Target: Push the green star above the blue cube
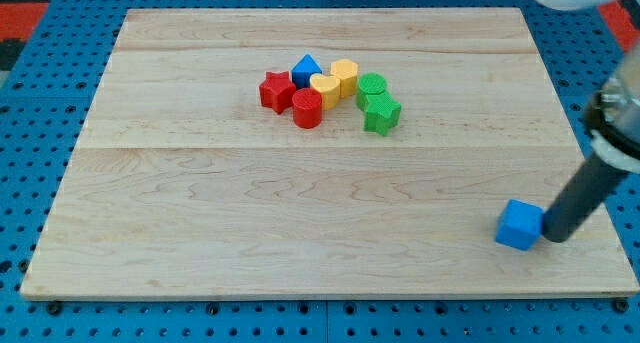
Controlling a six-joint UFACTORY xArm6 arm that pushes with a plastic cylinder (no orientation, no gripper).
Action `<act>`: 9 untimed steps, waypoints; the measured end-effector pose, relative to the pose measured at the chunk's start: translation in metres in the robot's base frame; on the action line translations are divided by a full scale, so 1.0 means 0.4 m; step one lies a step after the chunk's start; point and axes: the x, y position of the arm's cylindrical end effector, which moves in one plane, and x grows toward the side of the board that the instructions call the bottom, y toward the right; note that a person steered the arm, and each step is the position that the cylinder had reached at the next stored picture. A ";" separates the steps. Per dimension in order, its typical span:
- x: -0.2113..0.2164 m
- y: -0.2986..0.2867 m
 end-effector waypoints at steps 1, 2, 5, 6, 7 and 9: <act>-0.048 0.018; -0.148 0.018; -0.328 0.003; -0.337 0.003; -0.338 0.003; -0.360 -0.005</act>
